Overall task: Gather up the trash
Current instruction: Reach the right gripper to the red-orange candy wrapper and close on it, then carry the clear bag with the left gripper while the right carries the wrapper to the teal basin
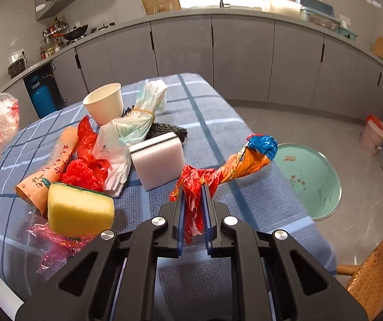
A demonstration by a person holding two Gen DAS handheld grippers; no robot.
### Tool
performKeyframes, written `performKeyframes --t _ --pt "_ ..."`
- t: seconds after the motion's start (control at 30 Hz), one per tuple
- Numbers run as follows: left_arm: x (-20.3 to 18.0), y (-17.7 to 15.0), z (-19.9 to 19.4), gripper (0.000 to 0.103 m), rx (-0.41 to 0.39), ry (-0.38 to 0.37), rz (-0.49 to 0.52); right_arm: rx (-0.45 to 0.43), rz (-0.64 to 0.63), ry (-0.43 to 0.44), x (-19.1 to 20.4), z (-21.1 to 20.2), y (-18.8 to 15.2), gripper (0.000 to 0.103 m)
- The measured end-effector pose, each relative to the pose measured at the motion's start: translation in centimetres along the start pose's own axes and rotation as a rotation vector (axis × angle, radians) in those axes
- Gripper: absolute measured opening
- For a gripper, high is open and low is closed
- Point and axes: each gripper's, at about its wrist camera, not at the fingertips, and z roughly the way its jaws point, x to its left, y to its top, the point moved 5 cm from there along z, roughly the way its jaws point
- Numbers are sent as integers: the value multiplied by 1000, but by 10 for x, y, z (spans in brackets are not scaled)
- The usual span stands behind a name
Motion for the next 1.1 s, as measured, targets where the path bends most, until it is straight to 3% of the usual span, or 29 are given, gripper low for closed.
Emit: performKeyframes --t 0.33,0.67,1.1 --pt "-53 29 -15 16 -67 -83 61 -92 14 20 -28 -31 21 10" --pt "-120 64 -22 16 -124 -193 125 -111 35 18 -71 -36 32 10" --pt "-218 91 7 16 -69 -385 176 -119 81 9 -139 -18 42 10"
